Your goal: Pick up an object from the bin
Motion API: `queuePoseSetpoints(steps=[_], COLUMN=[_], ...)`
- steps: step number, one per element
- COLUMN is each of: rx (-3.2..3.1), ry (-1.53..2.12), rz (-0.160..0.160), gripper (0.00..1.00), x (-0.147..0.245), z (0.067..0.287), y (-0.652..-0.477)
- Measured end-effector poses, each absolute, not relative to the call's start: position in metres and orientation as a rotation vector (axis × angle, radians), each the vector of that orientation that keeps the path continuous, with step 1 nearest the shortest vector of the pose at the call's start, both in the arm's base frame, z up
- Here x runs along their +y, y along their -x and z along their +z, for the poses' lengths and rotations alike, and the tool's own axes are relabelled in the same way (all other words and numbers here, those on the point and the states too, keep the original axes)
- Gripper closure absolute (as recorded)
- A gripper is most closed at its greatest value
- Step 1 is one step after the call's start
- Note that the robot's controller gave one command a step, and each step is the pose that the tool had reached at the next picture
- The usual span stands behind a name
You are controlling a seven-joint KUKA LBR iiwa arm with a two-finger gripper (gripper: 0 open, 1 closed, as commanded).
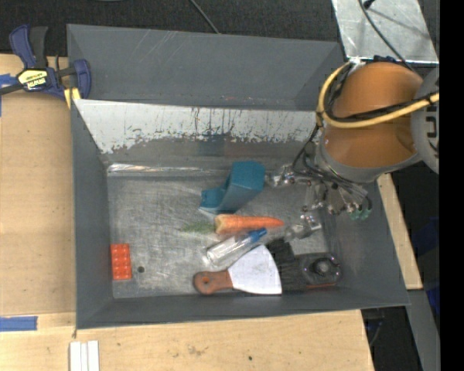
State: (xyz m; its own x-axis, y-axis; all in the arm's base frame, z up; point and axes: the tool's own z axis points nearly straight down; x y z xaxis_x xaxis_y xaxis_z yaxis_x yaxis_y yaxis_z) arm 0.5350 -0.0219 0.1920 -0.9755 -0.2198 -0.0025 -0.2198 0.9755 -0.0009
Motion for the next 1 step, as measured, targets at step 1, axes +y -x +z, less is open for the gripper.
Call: queuePoseSetpoints(steps=[1], rx=[3.085], ry=[0.542], rz=[-0.010], gripper=[0.00], x=[0.0135], z=[0.1756], y=[-0.5545])
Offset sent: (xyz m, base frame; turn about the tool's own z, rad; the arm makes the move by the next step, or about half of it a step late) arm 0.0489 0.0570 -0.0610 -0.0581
